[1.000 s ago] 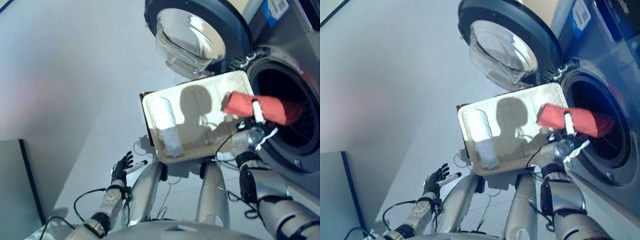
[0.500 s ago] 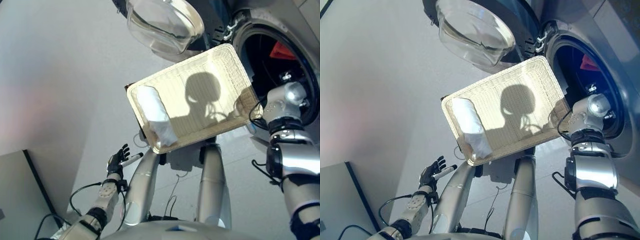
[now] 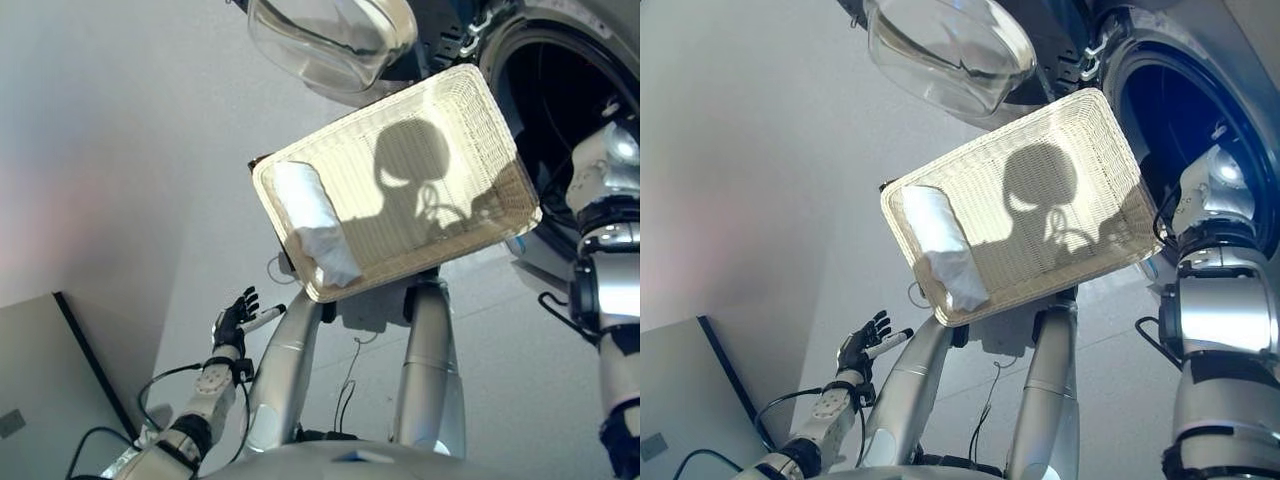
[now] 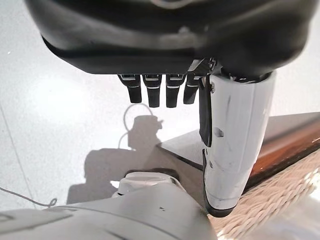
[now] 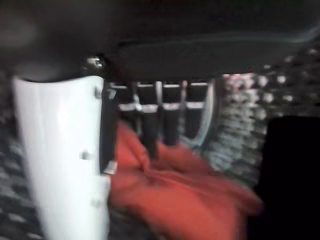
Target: Pick up the clothes and place them into the washing machine
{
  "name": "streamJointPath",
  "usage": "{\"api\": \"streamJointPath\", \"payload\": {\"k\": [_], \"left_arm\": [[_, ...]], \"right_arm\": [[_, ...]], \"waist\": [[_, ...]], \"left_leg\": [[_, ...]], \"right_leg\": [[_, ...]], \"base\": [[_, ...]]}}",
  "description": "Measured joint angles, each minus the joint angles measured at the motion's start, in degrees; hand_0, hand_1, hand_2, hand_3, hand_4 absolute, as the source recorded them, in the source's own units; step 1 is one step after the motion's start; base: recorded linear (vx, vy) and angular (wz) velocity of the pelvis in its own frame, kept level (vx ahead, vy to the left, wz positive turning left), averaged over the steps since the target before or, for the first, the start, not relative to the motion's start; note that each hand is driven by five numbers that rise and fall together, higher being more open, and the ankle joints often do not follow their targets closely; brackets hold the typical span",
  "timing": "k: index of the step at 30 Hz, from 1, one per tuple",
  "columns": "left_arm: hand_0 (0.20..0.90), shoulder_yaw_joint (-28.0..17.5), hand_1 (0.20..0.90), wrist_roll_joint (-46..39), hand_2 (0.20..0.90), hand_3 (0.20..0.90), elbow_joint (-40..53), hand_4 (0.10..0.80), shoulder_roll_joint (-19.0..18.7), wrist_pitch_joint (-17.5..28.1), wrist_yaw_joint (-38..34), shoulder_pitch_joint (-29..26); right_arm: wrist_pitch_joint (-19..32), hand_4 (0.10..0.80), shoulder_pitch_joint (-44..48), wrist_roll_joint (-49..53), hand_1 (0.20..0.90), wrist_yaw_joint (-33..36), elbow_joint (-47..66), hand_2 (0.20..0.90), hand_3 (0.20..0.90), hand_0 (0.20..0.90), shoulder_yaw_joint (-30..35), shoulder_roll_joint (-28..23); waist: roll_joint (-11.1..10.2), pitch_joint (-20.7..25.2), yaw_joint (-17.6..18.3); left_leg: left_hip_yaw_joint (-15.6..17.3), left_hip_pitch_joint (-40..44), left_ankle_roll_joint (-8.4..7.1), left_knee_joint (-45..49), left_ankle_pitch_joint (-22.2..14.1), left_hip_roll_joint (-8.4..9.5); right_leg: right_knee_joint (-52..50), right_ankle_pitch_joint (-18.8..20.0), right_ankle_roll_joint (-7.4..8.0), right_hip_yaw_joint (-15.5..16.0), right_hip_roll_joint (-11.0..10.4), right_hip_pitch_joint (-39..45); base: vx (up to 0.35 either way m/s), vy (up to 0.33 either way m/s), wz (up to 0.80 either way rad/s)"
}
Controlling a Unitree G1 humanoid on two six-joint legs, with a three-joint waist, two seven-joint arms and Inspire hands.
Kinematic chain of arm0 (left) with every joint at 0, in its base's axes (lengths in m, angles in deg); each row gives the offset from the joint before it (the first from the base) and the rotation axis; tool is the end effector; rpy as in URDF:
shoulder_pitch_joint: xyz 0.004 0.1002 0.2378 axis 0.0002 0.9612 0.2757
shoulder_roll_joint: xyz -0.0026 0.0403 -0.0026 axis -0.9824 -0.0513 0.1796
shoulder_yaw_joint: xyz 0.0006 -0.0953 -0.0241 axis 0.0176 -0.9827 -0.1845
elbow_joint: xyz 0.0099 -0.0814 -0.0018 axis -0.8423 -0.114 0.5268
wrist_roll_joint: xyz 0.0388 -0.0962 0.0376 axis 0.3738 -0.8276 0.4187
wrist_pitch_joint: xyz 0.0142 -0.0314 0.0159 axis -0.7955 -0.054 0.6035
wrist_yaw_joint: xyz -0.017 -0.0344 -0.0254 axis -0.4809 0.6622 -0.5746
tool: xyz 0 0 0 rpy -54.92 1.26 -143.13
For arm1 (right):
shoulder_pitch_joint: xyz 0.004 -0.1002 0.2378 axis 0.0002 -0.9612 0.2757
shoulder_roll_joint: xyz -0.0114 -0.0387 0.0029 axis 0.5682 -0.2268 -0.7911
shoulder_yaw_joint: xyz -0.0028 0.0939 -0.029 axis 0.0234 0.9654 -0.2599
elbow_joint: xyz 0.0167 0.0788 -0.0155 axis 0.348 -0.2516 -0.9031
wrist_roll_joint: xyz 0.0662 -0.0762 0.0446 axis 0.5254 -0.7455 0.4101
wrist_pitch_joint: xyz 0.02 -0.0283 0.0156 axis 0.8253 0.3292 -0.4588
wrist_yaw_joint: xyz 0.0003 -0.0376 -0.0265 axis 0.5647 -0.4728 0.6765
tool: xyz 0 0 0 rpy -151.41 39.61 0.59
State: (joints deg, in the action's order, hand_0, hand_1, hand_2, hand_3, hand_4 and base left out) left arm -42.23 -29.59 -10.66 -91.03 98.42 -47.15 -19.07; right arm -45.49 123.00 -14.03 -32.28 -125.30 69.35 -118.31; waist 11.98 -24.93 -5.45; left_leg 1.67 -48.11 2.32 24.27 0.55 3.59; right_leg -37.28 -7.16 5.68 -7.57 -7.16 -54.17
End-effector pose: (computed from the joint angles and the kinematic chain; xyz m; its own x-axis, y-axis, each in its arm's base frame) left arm 0.1654 0.1691 -0.0846 0.8438 0.0793 -0.5308 -0.1312 0.9895 -0.0608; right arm 0.3396 -0.3125 0.2482 0.4273 -0.8556 0.2923 0.7750 0.5131 0.3689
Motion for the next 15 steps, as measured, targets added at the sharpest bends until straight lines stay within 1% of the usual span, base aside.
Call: {"api": "streamJointPath", "payload": {"k": [1,2,4,6,9,10,11,12,13,15], "left_arm": [[0.900,-0.03,0.900,-0.12,0.900,0.900,-0.20,0.800,0.04,-0.08,0.01,-0.03],[0.900,0.00,0.900,-0.19,0.900,0.900,-0.60,0.800,0.16,-0.03,0.01,0.05],[0.900,-0.03,0.900,-0.44,0.900,0.900,-1.53,0.800,0.37,-0.08,0.02,-0.04],[0.900,-0.11,0.900,-0.50,0.900,0.900,-1.76,0.800,0.79,0.02,0.00,0.06],[0.900,-0.48,0.900,-0.51,0.900,0.900,-2.24,0.800,1.30,-0.09,0.07,0.02],[0.900,-0.41,0.900,-0.40,0.900,0.900,-2.36,0.800,1.65,-0.03,0.23,0.06],[0.900,-0.54,0.900,-0.32,0.900,0.900,-2.58,0.800,1.88,-0.06,0.42,0.03],[0.900,-0.34,0.900,0.02,0.900,0.900,-2.69,0.800,1.97,-0.12,0.86,0.18],[0.900,-0.43,0.900,0.12,0.900,0.900,-2.75,0.800,1.99,-0.14,1.01,0.27],[0.900,-0.63,0.900,0.13,0.900,0.900,-3.52,0.800,2.29,-0.18,1.06,0.38]], "right_arm": [[0.01,0.800,0.20,0.12,0.900,-0.39,-0.77,0.900,0.900,0.900,0.00,0.45],[0.18,0.800,-0.33,0.98,0.900,-0.90,-0.84,0.900,0.900,0.900,0.33,1.52],[0.11,0.800,-0.87,1.46,0.900,-1.60,-1.47,0.900,0.900,0.900,2.12,4.04],[0.02,0.800,-1.59,2.81,0.900,-2.86,-2.30,0.900,0.900,0.900,2.27,6.47],[-0.04,0.800,-3.55,3.83,0.900,-5.20,-3.16,0.900,0.900,0.900,3.14,9.17],[0.03,0.800,-5.44,4.47,0.900,-6.38,-3.62,0.900,0.900,0.900,3.74,9.92],[-0.10,0.800,-6.87,5.12,0.900,-7.21,-4.86,0.900,0.900,0.900,4.28,10.70],[-0.82,0.800,-7.99,5.74,0.900,-7.72,-5.65,0.900,0.900,0.900,4.50,12.29],[-0.96,0.800,-8.68,5.72,0.900,-7.82,-5.67,0.900,0.900,0.900,4.57,12.59],[-1.07,0.800,-10.82,5.69,0.900,-9.15,-5.01,0.900,0.900,0.900,4.31,15.95]], "waist": [[0.00,-0.01,0.12],[0.02,0.01,0.18],[0.02,0.02,0.73],[0.09,0.11,1.09],[0.20,0.27,1.68],[0.36,0.38,1.38],[0.40,0.49,1.37],[0.48,0.71,0.88],[0.45,0.90,1.06],[0.47,1.26,0.89]], "left_leg": [[0.01,0.34,-0.02,-0.40,-0.22,-0.18],[-0.08,0.96,-0.09,-0.88,0.77,0.06],[-0.38,2.66,-0.14,-2.07,0.97,0.08],[-0.43,4.60,-0.36,-4.25,1.72,0.08],[-1.72,6.35,-0.92,-7.20,3.32,0.09],[-2.39,7.08,-0.97,-7.90,3.73,0.05],[-3.20,8.16,-1.44,-9.12,4.24,0.04],[-3.71,8.87,-1.47,-9.86,4.66,0.04],[-3.95,9.06,-1.61,-10.22,4.79,0.02],[-4.95,9.37,-1.85,-11.01,5.31,-0.05]], "right_leg": [[0.24,-0.21,-0.36,0.20,-0.11,0.40],[0.68,0.54,0.03,0.49,-0.06,1.10],[1.43,0.54,0.01,0.61,-0.09,2.63],[2.01,0.50,0.01,0.70,-0.49,3.89],[3.68,0.77,-0.10,2.38,-0.85,5.71],[3.89,0.79,-0.24,3.37,-0.90,6.80],[4.80,0.76,-0.35,4.09,-0.98,7.98],[4.96,0.65,-0.55,4.63,-1.00,8.68],[5.09,0.61,-0.61,5.01,-1.10,8.85],[5.21,0.61,-0.63,5.94,-1.07,9.48]], "base": [[-0.110,0.039,0.02],[-0.119,0.041,0.03],[0.000,0.000,0.00],[0.003,-0.007,0.02],[0.001,-0.034,0.18],[0.005,-0.047,0.31],[0.006,-0.036,0.30],[0.002,-0.025,0.24],[0.021,-0.056,0.18],[0.027,-0.057,0.16]]}}
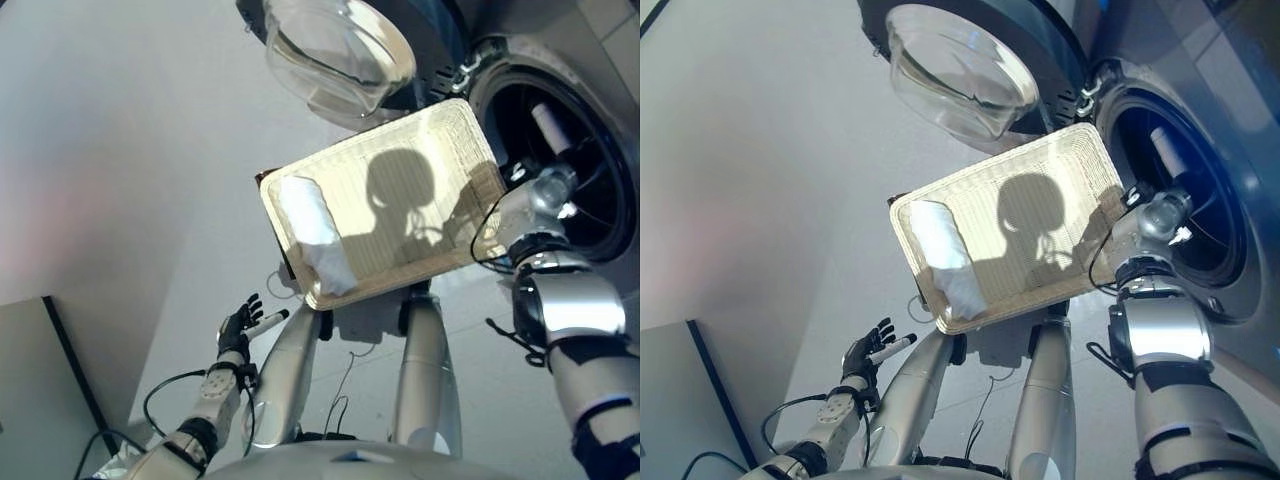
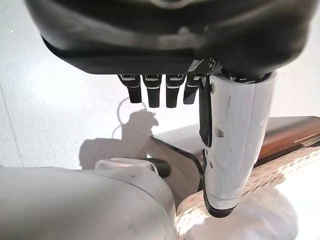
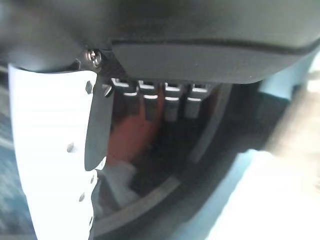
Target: Pick up the clothes and place them into the washing machine
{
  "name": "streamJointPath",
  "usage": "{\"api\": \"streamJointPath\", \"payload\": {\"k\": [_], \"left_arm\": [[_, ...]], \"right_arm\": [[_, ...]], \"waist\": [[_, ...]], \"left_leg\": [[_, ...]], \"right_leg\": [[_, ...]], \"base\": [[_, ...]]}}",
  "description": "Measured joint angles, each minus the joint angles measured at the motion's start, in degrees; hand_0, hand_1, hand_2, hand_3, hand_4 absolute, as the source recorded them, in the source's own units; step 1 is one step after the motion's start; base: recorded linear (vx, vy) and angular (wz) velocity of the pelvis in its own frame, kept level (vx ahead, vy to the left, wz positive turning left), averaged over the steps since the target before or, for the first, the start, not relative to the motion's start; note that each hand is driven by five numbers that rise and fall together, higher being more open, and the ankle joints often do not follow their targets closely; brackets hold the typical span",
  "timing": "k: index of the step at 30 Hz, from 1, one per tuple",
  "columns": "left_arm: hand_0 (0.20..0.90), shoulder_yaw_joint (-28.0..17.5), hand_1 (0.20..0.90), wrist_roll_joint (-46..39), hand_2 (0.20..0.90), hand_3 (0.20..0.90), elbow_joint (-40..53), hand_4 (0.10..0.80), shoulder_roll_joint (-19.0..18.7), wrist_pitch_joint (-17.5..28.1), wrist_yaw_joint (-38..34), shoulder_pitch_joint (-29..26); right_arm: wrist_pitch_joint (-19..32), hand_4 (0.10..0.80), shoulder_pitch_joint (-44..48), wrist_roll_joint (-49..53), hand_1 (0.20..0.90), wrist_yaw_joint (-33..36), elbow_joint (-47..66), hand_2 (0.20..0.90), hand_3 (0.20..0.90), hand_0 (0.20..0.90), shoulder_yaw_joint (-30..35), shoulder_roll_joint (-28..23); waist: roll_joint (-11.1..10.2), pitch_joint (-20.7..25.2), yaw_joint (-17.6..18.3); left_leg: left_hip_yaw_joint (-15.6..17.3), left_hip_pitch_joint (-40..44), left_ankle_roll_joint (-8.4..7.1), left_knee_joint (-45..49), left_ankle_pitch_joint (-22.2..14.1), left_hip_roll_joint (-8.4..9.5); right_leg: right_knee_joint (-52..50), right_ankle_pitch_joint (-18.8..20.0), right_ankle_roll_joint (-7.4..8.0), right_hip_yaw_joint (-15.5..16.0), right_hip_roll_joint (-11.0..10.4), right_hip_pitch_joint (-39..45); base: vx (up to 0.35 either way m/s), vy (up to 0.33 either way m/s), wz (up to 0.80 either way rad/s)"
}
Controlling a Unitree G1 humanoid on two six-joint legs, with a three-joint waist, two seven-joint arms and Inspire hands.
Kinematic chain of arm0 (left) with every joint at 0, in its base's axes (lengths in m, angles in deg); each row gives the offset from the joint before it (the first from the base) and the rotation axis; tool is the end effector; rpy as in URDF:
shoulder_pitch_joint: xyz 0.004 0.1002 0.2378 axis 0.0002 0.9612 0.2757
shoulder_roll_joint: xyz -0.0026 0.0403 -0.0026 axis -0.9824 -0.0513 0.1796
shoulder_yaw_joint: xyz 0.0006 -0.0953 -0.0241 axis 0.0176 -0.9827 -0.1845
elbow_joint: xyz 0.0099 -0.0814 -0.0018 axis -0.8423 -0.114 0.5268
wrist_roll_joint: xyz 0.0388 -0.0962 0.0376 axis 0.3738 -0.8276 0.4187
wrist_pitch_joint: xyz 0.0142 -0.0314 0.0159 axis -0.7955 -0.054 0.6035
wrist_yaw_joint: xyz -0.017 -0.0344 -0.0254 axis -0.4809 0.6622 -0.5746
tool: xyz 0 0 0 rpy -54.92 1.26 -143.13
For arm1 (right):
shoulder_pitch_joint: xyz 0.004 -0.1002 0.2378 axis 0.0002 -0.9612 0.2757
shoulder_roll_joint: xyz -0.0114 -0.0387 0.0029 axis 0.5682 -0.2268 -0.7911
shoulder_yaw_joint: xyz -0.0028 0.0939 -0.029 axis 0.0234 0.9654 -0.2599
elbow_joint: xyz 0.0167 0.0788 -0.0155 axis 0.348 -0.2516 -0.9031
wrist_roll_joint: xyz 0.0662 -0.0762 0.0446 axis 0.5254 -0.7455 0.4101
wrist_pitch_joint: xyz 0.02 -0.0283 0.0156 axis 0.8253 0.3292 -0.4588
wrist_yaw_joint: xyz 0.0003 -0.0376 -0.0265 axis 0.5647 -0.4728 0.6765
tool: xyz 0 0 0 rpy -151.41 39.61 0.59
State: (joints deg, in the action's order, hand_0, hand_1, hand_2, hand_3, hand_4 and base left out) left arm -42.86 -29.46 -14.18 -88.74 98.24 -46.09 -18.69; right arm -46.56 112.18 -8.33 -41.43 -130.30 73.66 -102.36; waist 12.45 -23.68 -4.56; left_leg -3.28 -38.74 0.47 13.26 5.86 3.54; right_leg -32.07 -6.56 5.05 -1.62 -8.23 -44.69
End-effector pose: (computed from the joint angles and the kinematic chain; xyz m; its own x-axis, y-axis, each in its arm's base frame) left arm 0.1551 0.1626 -0.0930 0.8102 0.0691 -0.5821 -0.1385 0.9875 -0.0755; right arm 0.3470 -0.2584 0.1305 0.6716 -0.7383 -0.0627 0.7134 0.6215 0.3237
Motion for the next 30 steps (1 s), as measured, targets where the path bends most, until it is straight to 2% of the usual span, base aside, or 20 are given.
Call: {"api": "streamJointPath", "payload": {"k": [3,5,8,11,13,16,18,20,23,30], "left_arm": [[0.900,-0.43,0.900,0.91,0.900,0.900,-1.01,0.800,0.66,0.02,0.06,-0.12],[0.900,-1.74,0.900,1.35,0.900,0.900,-1.70,0.800,0.94,-0.11,-0.03,0.13],[0.900,-2.82,0.900,1.72,0.900,0.900,-3.60,0.800,0.78,-0.20,-0.20,0.29],[0.900,-3.76,0.900,2.77,0.900,0.900,-3.75,0.800,0.84,-0.38,-0.24,0.25],[0.900,-4.29,0.900,3.76,0.900,0.900,-3.71,0.800,0.93,-0.34,-0.26,0.03],[0.900,-5.06,0.900,4.82,0.900,0.900,-4.21,0.800,0.62,-1.03,-1.28,-0.52],[0.900,-5.50,0.900,5.60,0.900,0.900,-4.93,0.800,-0.07,-1.16,-1.67,-0.77],[0.900,-6.48,0.900,6.78,0.900,0.900,-6.18,0.800,-1.51,-1.28,-2.34,-0.76],[0.900,-6.52,0.900,8.60,0.900,0.900,-7.05,0.800,-2.65,-2.34,-2.54,-1.09],[0.900,-7.19,0.900,11.42,0.900,0.900,-5.63,0.800,-3.34,-2.52,-3.02,-1.03]], "right_arm": [[1.22,0.800,-5.83,-0.14,0.900,-0.63,0.70,0.900,0.900,0.900,-0.68,4.63],[1.24,0.800,-9.07,-0.18,0.900,-1.35,1.51,0.900,0.900,0.900,-2.01,5.24],[0.92,0.800,-14.74,-0.21,0.900,-3.96,2.49,0.900,0.900,0.900,-4.33,9.92],[-0.30,0.800,-18.40,-0.22,0.900,-5.94,2.45,0.900,0.900,0.900,-6.42,14.59],[-1.75,0.800,-20.38,-0.91,0.900,-6.42,2.37,0.900,0.900,0.900,-9.19,16.39],[-3.51,0.800,-20.72,-6.26,0.900,-7.27,0.66,0.900,0.900,0.900,-12.41,17.21],[-4.14,0.800,-20.95,-10.21,0.900,-7.25,-0.48,0.900,0.900,0.900,-14.59,17.62],[-4.54,0.800,-21.01,-13.04,0.900,-7.15,-0.41,0.900,0.900,0.900,-16.31,18.50],[-5.27,0.800,-20.90,-17.33,0.900,-6.97,-1.70,0.900,0.900,0.900,-17.16,18.79],[-7.82,0.800,-20.19,-23.45,0.900,-5.77,-6.47,0.900,0.900,0.900,-20.85,18.88]], "waist": [[0.02,0.09,-1.02],[-0.15,0.29,-0.88],[-2.23,1.80,-1.17],[-2.71,2.07,-1.51],[-3.16,2.36,-2.84],[-4.21,2.63,-4.52],[-5.70,2.86,-5.60],[-8.47,3.32,-6.21],[-10.69,3.27,-7.22],[-11.60,2.89,-11.09]], "left_leg": [[-1.95,2.93,-0.21,-1.58,0.77,-0.20],[-3.68,4.76,-0.84,-2.65,1.08,-0.55],[-4.77,6.35,-1.22,-4.41,1.31,-1.23],[-5.18,7.29,-1.79,-4.77,2.07,-2.54],[-5.99,7.54,-2.06,-4.85,2.32,-2.77],[-7.79,7.53,-2.50,-5.39,2.96,-2.91],[-8.24,7.79,-2.54,-5.40,3.00,-2.95],[-8.90,7.74,-2.87,-5.45,3.26,-2.87],[-10.61,7.73,-3.18,-5.46,3.46,-2.51],[-13.00,6.14,-3.40,-6.34,3.82,-2.54]], "right_leg": [[0.73,-0.36,-0.78,2.13,-0.13,3.53],[2.28,-0.37,-0.81,4.44,-0.16,6.50],[2.82,-1.04,-1.82,6.92,0.13,8.81],[3.42,-1.58,-2.57,10.26,0.23,11.45],[3.30,-2.40,-2.86,11.84,0.09,12.44],[3.37,-2.84,-3.20,14.12,0.06,13.44],[3.22,-3.56,-3.08,15.19,-0.08,14.34],[3.10,-3.95,-3.21,15.93,-0.22,14.57],[3.30,-4.47,-3.08,17.30,-0.27,15.73],[3.40,-6.18,-3.64,21.66,-0.96,16.62]], "base": [[0.031,-0.057,0.28],[0.031,-0.073,0.29],[0.038,-0.088,0.30],[0.029,-0.063,0.42],[0.020,-0.081,0.41],[0.015,-0.072,0.36],[-0.002,-0.067,0.31],[0.007,-0.054,0.19],[0.022,-0.037,0.31],[0.075,-0.036,0.33]]}}
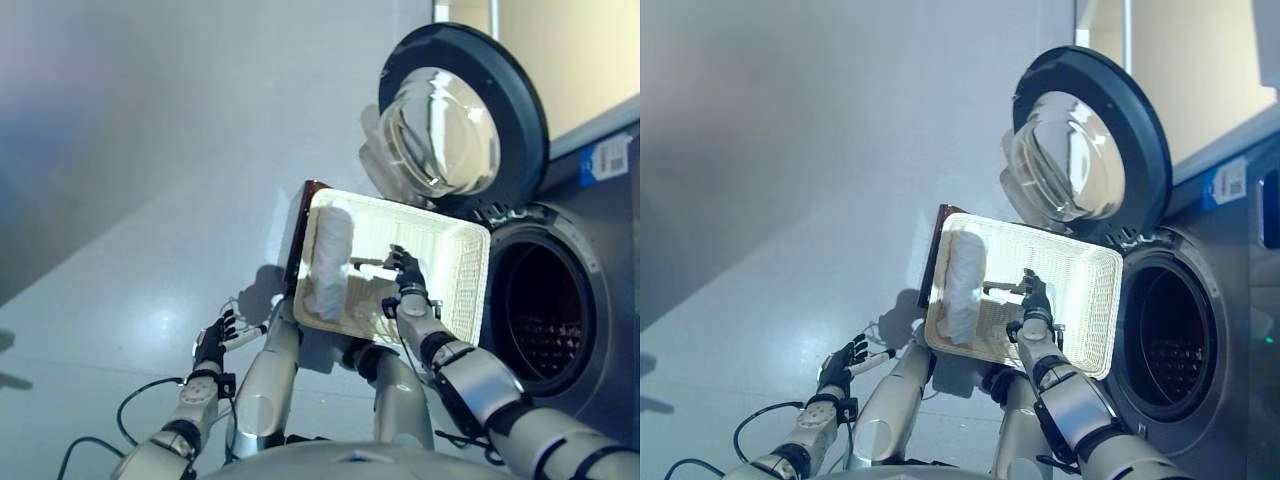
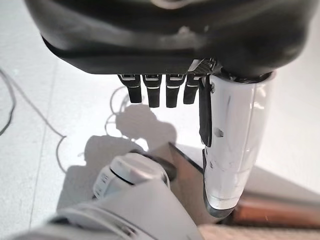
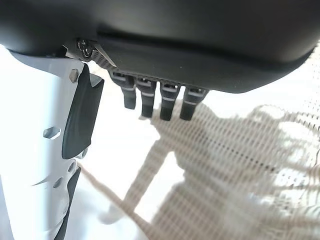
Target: Pick up the clothes and place them into the washing machine
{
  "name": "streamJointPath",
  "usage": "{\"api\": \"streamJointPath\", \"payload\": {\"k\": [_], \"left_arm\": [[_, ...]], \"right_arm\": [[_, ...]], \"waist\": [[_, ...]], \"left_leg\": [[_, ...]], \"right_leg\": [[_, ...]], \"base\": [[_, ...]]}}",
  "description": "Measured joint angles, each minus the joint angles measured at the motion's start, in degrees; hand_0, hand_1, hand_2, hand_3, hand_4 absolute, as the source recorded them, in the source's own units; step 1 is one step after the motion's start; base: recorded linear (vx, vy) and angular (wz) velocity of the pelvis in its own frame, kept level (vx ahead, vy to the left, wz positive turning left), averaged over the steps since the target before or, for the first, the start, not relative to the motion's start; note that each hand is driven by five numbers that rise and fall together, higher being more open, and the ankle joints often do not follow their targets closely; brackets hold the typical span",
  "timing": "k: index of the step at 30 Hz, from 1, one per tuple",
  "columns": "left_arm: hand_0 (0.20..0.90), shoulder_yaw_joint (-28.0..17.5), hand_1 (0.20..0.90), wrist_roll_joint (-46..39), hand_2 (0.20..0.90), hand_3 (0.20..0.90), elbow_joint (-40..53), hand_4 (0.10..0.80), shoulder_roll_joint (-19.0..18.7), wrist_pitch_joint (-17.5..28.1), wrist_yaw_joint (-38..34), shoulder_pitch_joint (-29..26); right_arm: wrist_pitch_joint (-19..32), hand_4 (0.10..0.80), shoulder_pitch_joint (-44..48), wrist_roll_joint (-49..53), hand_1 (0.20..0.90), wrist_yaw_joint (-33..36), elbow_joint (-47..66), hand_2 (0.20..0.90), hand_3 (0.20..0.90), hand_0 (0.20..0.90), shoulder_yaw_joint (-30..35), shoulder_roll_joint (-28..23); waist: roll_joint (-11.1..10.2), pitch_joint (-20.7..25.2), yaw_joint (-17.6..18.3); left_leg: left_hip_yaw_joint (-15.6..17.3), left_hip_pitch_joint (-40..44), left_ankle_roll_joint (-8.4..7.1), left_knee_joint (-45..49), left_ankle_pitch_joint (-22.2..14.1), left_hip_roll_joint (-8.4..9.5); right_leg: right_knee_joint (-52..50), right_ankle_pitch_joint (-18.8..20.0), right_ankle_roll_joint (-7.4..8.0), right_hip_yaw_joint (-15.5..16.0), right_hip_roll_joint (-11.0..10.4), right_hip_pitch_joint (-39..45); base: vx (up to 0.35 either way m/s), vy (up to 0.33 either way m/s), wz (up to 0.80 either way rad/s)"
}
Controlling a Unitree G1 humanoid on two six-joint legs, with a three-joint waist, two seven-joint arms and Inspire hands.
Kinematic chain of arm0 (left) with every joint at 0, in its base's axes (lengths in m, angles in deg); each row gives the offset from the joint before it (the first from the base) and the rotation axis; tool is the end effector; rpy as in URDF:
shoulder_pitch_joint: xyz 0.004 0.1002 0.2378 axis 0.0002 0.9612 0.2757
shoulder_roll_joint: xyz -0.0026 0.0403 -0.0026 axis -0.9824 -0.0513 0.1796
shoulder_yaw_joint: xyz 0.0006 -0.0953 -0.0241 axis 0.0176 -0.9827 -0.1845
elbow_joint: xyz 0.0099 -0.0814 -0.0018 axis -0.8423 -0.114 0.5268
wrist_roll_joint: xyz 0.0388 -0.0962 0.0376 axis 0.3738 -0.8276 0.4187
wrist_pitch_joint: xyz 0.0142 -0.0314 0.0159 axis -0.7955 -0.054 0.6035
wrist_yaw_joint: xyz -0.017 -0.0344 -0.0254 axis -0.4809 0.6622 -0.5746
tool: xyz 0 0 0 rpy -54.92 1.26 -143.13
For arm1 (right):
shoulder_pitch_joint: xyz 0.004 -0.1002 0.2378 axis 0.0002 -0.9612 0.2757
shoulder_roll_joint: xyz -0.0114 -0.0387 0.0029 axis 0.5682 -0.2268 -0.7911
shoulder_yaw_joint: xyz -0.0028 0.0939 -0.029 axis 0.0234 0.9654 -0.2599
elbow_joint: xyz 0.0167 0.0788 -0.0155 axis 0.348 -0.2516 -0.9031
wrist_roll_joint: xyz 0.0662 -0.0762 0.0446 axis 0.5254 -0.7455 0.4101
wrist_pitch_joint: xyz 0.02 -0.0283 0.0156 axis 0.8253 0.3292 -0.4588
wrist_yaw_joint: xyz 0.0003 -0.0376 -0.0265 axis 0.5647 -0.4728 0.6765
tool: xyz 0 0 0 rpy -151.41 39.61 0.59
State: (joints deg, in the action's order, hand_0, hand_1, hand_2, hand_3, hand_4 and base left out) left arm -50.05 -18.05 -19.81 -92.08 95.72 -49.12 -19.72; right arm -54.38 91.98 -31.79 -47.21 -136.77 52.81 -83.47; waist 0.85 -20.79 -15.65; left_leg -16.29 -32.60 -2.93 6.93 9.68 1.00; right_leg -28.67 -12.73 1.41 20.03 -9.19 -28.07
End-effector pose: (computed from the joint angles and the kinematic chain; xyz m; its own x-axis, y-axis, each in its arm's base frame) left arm 0.1501 0.1986 -0.0956 0.7519 0.2097 -0.6250 -0.1526 0.9777 0.1444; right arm 0.2625 -0.1588 -0.0366 0.8281 -0.3162 -0.4629 0.1572 0.9236 -0.3497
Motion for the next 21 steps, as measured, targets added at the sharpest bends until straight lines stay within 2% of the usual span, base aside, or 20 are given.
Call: {"api": "streamJointPath", "payload": {"k": [2,4,12,18,21], "left_arm": [[0.900,-0.02,0.900,0.39,0.900,0.900,0.20,0.800,-0.42,-0.05,0.00,-0.10],[0.900,-0.28,0.900,0.92,0.900,0.900,0.95,0.800,-1.14,-0.17,-0.39,0.06],[0.900,-1.83,0.900,1.03,0.900,0.900,2.21,0.800,-2.84,-0.25,-1.39,-1.53],[0.900,-2.05,0.900,1.01,0.900,0.900,2.07,0.800,-3.19,-0.29,-2.08,-2.11],[0.900,-1.97,0.900,1.02,0.900,0.900,3.08,0.800,-3.24,-0.26,-2.13,-2.32]], "right_arm": [[-0.19,0.800,0.00,-0.61,0.900,0.00,0.08,0.900,0.900,0.900,-0.05,0.14],[-0.65,0.800,0.12,-1.67,0.900,0.15,0.15,0.900,0.900,0.900,-0.11,0.83],[-1.22,0.800,2.01,-1.81,0.900,2.83,0.18,0.900,0.900,0.900,-1.32,2.43],[-1.53,0.800,2.34,-1.81,0.900,4.97,-0.17,0.900,0.900,0.900,-2.25,2.48],[-2.41,0.800,2.44,-1.78,0.900,6.06,-1.16,0.900,0.900,0.900,-2.26,2.33]], "waist": [[-0.24,-0.19,-0.68],[-0.87,-0.77,-1.62],[-3.93,-3.39,-2.79],[-4.11,-3.67,-3.10],[-4.10,-3.73,-4.34]], "left_leg": [[-0.16,-0.55,-0.01,0.09,0.02,-0.03],[-0.66,-0.92,-0.21,0.66,0.88,0.27],[-3.61,-2.02,-0.22,0.85,0.87,2.46],[-4.52,-3.09,-0.37,0.95,0.99,2.74],[-5.13,-3.26,-0.50,0.88,1.07,2.90]], "right_leg": [[-0.07,-0.28,0.01,0.99,-0.18,0.01],[-0.28,-0.67,0.67,1.79,-0.10,0.57],[-0.97,-2.44,1.05,2.68,-1.25,0.79],[0.00,-2.44,1.35,4.31,-1.13,1.08],[0.33,-2.71,1.39,5.29,-1.12,1.72]], "base": [[0.046,-0.009,0.28],[0.044,-0.008,0.26],[0.034,0.005,0.25],[0.043,-0.002,0.11],[0.037,-0.006,0.19]]}}
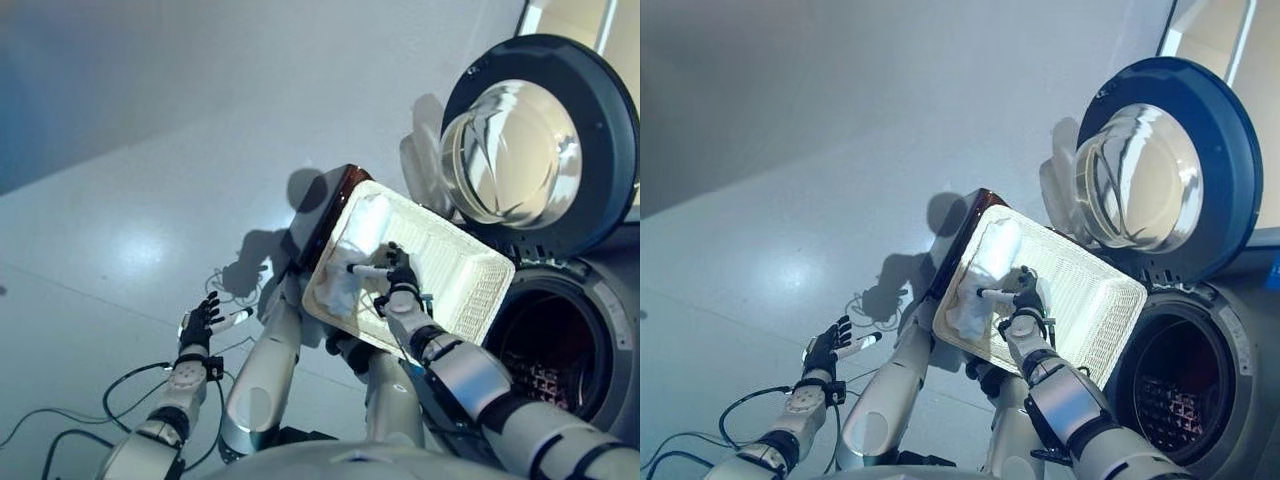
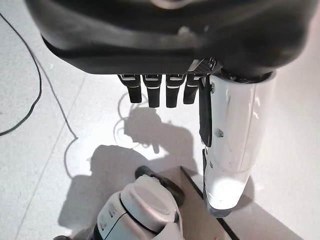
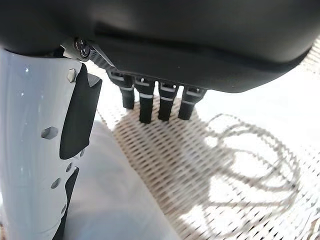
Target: Pick up the clothes and place them into the washing machine
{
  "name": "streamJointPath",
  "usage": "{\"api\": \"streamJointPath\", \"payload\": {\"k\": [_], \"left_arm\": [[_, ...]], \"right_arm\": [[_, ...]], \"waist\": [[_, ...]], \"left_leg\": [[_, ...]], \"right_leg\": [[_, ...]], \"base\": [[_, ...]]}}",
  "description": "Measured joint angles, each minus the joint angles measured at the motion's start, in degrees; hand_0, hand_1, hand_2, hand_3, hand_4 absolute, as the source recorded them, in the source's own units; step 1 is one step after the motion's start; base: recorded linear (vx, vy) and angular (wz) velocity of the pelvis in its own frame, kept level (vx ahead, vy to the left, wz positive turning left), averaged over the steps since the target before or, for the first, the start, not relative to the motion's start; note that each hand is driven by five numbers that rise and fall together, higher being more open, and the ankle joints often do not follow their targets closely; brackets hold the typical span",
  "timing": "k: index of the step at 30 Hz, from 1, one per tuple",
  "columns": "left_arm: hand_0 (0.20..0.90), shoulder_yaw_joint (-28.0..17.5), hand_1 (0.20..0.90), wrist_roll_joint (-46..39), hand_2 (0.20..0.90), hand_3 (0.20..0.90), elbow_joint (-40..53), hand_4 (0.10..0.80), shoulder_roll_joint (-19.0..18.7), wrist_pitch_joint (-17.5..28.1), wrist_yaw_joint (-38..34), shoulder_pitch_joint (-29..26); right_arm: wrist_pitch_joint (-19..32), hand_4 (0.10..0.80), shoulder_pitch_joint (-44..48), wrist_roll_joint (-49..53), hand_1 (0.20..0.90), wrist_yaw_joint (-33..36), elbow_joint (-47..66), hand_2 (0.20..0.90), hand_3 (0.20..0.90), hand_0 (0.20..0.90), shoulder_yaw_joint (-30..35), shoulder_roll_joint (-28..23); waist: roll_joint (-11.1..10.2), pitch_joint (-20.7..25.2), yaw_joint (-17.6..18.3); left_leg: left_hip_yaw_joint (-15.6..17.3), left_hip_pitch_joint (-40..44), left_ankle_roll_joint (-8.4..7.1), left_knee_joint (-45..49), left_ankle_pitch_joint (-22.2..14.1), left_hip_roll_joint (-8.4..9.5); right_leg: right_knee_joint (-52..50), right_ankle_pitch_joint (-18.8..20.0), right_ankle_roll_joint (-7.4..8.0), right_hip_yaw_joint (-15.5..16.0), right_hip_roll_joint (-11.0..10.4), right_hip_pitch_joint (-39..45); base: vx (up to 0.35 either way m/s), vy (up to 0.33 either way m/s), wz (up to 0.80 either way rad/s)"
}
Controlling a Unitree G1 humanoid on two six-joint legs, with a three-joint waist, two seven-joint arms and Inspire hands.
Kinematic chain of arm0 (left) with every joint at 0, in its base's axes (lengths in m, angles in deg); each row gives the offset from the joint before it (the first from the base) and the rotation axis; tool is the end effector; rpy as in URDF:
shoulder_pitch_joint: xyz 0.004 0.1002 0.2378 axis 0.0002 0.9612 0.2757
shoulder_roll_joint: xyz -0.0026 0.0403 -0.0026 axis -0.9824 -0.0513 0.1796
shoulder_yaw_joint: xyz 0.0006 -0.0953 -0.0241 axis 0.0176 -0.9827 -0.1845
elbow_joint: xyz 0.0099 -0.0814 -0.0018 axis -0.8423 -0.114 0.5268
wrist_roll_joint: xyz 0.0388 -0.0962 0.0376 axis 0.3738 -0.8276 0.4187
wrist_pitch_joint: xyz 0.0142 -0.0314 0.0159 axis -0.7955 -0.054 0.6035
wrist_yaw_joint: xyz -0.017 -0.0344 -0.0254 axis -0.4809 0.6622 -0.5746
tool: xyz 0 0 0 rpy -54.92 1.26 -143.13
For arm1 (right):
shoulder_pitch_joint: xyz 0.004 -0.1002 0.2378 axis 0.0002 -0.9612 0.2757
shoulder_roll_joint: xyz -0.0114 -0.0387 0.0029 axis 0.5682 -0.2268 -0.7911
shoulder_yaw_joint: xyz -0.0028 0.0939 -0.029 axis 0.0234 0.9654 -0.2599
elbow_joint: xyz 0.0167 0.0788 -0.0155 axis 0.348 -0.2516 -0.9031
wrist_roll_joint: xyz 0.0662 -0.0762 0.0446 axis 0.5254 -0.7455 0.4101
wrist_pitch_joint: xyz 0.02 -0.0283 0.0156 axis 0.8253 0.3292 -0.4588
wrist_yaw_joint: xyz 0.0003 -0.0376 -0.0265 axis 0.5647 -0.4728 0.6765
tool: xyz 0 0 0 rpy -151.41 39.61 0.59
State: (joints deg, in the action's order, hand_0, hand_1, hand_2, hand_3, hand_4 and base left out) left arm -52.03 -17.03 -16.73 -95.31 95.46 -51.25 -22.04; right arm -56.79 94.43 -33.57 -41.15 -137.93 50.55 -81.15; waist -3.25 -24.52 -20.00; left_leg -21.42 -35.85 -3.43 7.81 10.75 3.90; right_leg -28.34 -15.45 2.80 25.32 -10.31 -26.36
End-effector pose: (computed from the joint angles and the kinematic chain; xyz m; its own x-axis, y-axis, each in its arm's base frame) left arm 0.1728 0.2150 -0.0796 0.7991 0.2719 -0.5362 -0.1986 0.9612 0.1915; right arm 0.2687 -0.1419 -0.0323 0.8251 -0.3635 -0.4324 0.1669 0.8882 -0.4281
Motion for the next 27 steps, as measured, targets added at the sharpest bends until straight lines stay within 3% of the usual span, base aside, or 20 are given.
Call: {"api": "streamJointPath", "payload": {"k": [10,27], "left_arm": [[0.900,-0.04,0.900,-0.02,0.900,0.900,0.87,0.800,-0.34,-0.21,-0.25,-0.46],[0.900,0.31,0.900,1.39,0.900,0.900,-1.18,0.800,-0.23,-2.10,-1.06,-2.46]], "right_arm": [[-0.01,0.800,-0.06,0.44,0.900,3.89,-1.78,0.900,0.900,0.900,-0.05,-0.22],[0.25,0.800,-1.91,-0.06,0.900,-1.37,0.34,0.900,0.900,0.900,-1.80,2.75]], "waist": [[-0.36,-0.23,-1.30],[-1.43,-0.04,-1.52]], "left_leg": [[-1.50,-2.28,-0.45,0.37,0.32,0.11],[-1.71,3.66,-0.02,0.14,-0.01,0.15]], "right_leg": [[0.81,-0.94,0.13,4.09,0.22,0.82],[1.95,-1.04,0.20,4.48,0.12,7.07]], "base": [[0.063,0.003,0.20],[0.012,0.008,0.02]]}}
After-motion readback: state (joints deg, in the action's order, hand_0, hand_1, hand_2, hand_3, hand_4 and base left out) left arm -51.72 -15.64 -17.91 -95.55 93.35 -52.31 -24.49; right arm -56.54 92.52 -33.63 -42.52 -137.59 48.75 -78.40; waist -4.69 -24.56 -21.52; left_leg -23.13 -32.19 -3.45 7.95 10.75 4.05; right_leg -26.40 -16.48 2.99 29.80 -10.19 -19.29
